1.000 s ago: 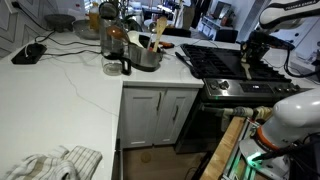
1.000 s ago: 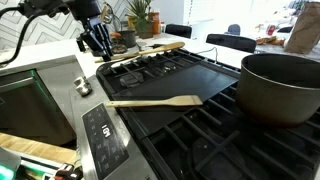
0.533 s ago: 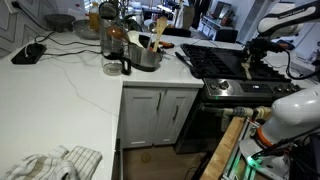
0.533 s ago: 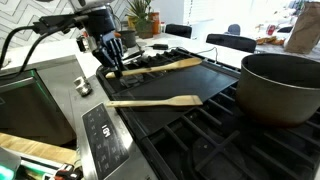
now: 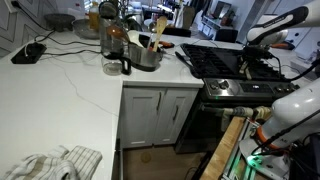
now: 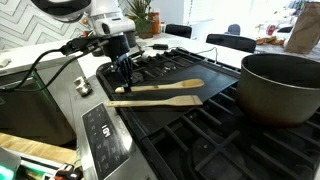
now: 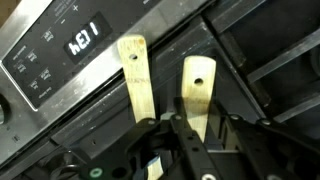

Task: Pick up the wooden spoon from the kitchen counter and put it on the black tray on the hob of the stove

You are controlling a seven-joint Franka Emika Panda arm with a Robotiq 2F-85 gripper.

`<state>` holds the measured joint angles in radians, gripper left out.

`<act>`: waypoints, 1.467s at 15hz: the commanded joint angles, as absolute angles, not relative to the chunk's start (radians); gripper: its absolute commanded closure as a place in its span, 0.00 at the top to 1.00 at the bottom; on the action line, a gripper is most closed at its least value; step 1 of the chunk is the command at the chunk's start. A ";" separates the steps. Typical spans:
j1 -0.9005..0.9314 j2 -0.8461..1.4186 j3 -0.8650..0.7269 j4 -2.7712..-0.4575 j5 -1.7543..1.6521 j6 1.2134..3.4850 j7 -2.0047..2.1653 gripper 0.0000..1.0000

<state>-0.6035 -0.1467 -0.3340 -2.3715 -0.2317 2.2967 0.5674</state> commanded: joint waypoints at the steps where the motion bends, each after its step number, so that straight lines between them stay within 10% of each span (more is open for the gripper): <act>1: -0.580 -0.068 -0.378 -2.326 -0.170 2.295 0.494 0.07; 3: -0.574 -0.051 -0.387 -2.313 -0.148 2.292 0.471 0.54; 10: -0.513 -0.136 -0.370 -2.292 -0.123 2.222 0.401 0.98; 22: -0.256 -0.469 -0.163 -2.372 -0.114 1.869 0.169 1.00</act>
